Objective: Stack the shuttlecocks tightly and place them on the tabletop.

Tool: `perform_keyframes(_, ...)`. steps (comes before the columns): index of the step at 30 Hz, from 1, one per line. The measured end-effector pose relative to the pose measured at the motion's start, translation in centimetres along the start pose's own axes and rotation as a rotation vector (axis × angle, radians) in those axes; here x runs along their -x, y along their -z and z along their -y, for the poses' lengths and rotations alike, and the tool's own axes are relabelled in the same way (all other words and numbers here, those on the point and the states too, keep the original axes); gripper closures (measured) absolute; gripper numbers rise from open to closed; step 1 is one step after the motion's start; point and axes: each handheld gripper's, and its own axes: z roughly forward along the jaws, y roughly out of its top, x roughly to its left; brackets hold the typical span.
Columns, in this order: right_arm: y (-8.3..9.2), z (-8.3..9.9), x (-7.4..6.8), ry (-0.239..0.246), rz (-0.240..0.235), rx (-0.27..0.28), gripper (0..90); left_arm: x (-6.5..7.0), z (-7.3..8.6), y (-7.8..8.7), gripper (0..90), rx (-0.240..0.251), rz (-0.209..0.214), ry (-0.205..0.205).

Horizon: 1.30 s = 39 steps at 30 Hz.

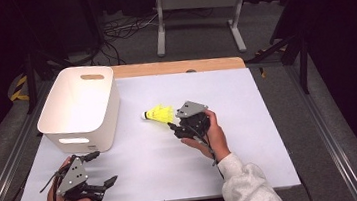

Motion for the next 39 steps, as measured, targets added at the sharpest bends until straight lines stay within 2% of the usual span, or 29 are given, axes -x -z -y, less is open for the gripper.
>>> perform_keyframes(8, 2.3, 0.4, 0.4, 0.008, 0.056, 0.037, 29.8, 0.1, 0.0, 0.0, 7.7, 0.000, -0.005, -0.006)
perform_keyframes(12, 3.3, 1.0, 0.7, -0.003, 0.084, 0.051, 26.2, 0.1, 0.0, 0.0, 7.7, -0.002, -0.004, -0.007)
perform_keyframes(16, 4.2, 1.9, 1.4, -0.020, 0.092, 0.039, 22.8, 0.1, 0.0, -0.1, 7.8, -0.009, -0.003, -0.007)
perform_keyframes(22, 5.2, 4.2, 2.5, -0.017, 0.125, 0.021, 17.4, 0.1, 0.1, -0.3, 7.8, -0.013, -0.002, -0.008)
perform_keyframes(24, 5.5, 4.8, 2.9, -0.014, 0.154, 0.008, 14.3, 0.1, 0.1, -0.5, 7.8, -0.022, -0.002, -0.017)
perform_keyframes(26, 5.7, 5.3, 3.6, -0.032, 0.181, 0.005, 13.0, 0.0, 0.1, -0.7, 7.8, -0.025, 0.002, -0.008)
perform_keyframes(30, 6.1, 6.5, 5.3, -0.115, 0.186, 0.006, 10.1, 0.1, 0.1, -0.8, 7.7, -0.030, 0.003, -0.014)
perform_keyframes(34, 6.1, 7.3, 6.0, -0.153, 0.185, -0.006, 8.7, 0.2, 0.0, -0.7, 7.7, -0.028, -0.002, -0.017)
perform_keyframes(35, 6.1, 7.9, 6.3, -0.181, 0.154, -0.015, 8.5, 0.1, 0.0, -0.6, 7.7, -0.026, -0.002, -0.020)
perform_keyframes(38, 5.9, 8.4, 6.5, -0.181, 0.135, -0.035, 10.4, 0.1, 0.0, -0.5, 7.6, -0.025, -0.002, -0.018)
perform_keyframes(39, 5.7, 8.7, 6.6, -0.195, 0.112, -0.046, 10.7, 0.1, 0.0, -0.5, 7.6, -0.024, -0.003, -0.017)
